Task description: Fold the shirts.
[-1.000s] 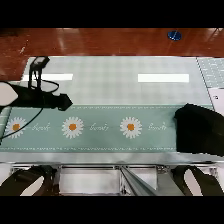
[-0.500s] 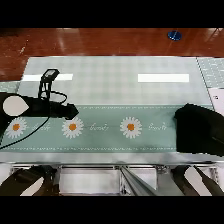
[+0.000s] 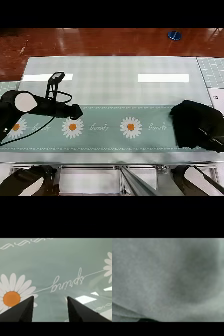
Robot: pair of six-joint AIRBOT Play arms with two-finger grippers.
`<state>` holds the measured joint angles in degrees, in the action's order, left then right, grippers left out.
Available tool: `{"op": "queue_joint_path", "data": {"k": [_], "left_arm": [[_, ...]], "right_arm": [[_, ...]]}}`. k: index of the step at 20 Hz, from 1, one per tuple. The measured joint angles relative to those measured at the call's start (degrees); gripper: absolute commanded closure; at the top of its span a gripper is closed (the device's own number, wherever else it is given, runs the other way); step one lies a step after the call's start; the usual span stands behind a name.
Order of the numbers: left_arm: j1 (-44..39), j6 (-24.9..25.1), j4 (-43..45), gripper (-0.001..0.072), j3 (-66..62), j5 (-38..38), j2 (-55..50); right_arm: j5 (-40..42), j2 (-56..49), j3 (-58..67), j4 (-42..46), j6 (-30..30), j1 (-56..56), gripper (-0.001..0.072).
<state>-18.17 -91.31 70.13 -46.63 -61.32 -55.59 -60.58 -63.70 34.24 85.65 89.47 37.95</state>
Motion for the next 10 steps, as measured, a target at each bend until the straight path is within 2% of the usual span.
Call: {"op": "queue_joint_path", "data": {"k": [2,5,10], "left_arm": [[0.09,0.07,-0.37,0.0198,-0.02,0.63,-0.61],[1.68,0.48,-0.42,0.0198,-0.98,0.87,-0.94],[8.79,0.74,2.10,0.0198,-5.09,-2.64,-0.02]], "right_arm": [[0.70,-0.11,0.37,-1.70,-1.31,-1.55,0.0681],[-0.04,1.81,3.74,-9.57,-4.98,-3.98,0.0681],[-2.54,8.79,18.21,-21.53,-9.55,-8.41,0.0682]]}}
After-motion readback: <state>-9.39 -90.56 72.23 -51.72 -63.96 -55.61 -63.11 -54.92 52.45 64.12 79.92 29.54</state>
